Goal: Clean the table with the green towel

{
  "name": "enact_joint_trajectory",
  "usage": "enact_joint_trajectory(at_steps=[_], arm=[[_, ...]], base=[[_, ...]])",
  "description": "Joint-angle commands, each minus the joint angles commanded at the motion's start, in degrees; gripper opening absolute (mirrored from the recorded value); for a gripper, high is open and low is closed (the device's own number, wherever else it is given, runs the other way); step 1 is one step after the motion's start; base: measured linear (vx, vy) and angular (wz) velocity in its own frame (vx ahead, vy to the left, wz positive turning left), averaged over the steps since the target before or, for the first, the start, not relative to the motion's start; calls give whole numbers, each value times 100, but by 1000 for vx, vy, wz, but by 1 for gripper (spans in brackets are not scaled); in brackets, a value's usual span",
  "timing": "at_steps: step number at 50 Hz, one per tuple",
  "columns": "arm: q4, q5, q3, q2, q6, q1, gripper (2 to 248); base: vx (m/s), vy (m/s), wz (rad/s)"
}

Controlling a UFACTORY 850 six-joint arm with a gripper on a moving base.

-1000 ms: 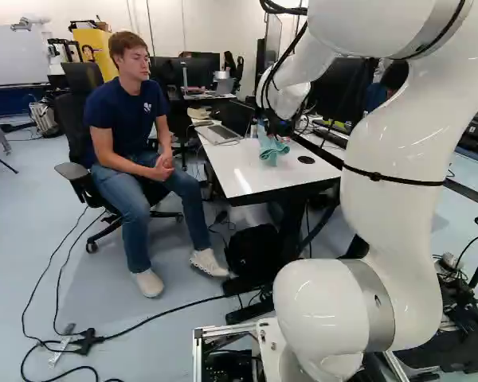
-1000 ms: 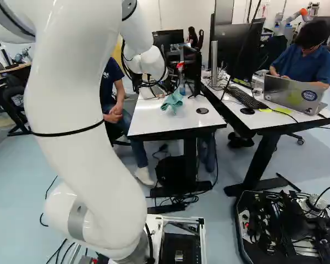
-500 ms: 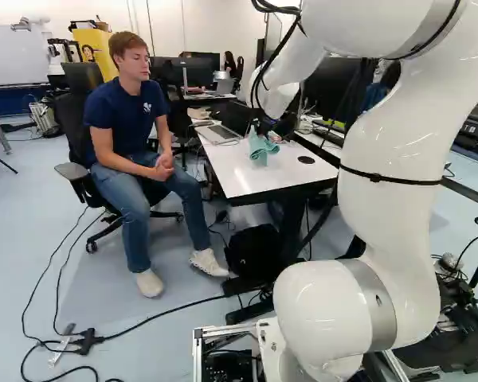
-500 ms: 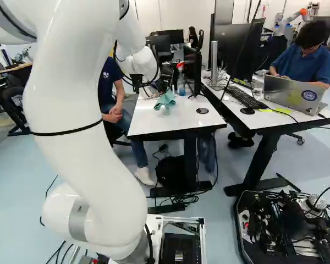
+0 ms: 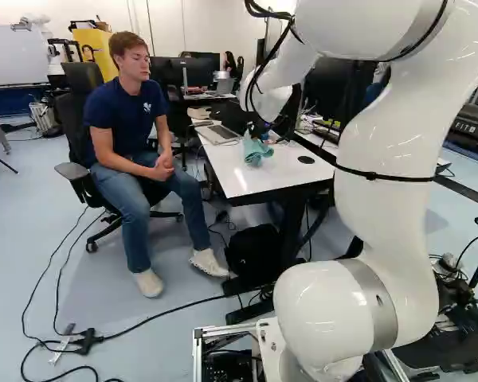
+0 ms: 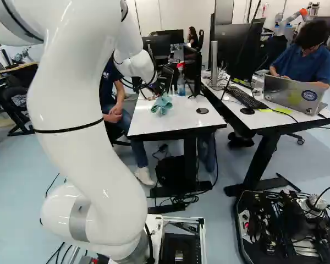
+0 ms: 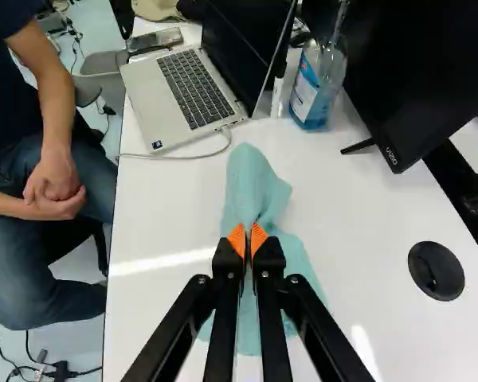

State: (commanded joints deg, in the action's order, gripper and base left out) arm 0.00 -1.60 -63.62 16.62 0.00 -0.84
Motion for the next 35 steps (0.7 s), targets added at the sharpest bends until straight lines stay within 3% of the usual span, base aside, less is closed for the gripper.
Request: enact_joint_trajectory(at_steps=[18,35], arm=[[0,0,-23,234,0,10,32],[0,0,-62,470,0,249,32]], base=[[0,0,0],[0,0,0]])
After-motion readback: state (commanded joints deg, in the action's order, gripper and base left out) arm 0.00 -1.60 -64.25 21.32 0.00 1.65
